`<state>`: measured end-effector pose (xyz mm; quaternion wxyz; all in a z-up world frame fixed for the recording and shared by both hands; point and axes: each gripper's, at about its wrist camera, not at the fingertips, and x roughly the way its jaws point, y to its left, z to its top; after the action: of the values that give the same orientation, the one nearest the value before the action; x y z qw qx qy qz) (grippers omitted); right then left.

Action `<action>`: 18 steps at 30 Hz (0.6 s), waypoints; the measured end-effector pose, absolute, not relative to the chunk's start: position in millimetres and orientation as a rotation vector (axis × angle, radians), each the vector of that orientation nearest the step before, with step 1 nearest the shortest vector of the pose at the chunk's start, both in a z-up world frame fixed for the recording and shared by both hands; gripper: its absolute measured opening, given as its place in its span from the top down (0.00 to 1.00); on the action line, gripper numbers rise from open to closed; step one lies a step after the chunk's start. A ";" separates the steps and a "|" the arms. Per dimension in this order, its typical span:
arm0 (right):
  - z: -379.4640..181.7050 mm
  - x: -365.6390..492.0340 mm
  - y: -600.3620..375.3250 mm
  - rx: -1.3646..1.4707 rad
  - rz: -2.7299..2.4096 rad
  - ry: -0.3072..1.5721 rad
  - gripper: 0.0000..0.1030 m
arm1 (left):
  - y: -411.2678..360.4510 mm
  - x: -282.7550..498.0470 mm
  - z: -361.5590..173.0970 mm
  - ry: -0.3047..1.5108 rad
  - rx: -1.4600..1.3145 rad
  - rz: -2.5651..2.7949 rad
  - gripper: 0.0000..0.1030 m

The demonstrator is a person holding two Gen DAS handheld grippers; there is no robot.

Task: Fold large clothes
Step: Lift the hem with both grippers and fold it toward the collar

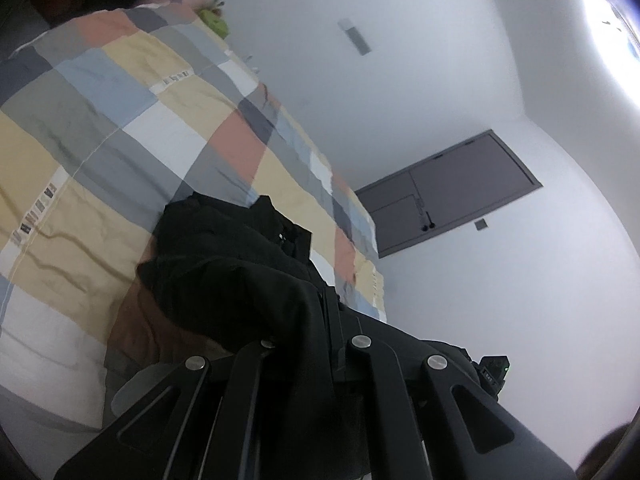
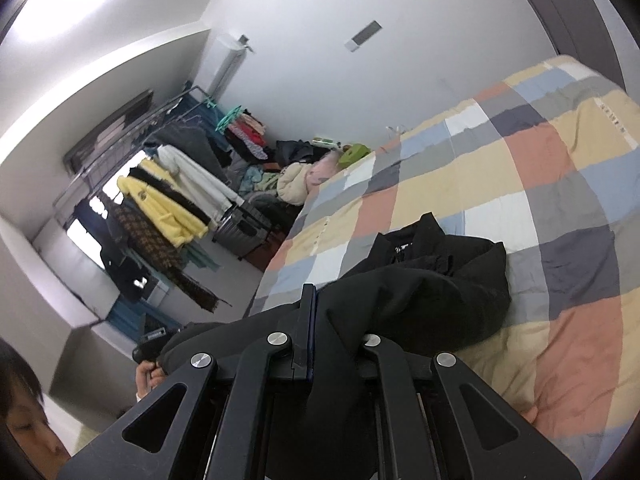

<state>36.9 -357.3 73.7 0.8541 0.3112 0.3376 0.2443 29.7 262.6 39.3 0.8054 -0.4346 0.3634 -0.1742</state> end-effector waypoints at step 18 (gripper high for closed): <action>-51.4 266.3 -390.0 0.888 0.170 0.964 0.94 | 248.3 266.8 -45.1 0.975 -1.019 0.006 0.91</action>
<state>266.3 -390.0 -51.4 0.7894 0.4125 0.4479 0.0788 266.8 248.3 -45.1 0.7614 -0.4684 0.4482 0.0030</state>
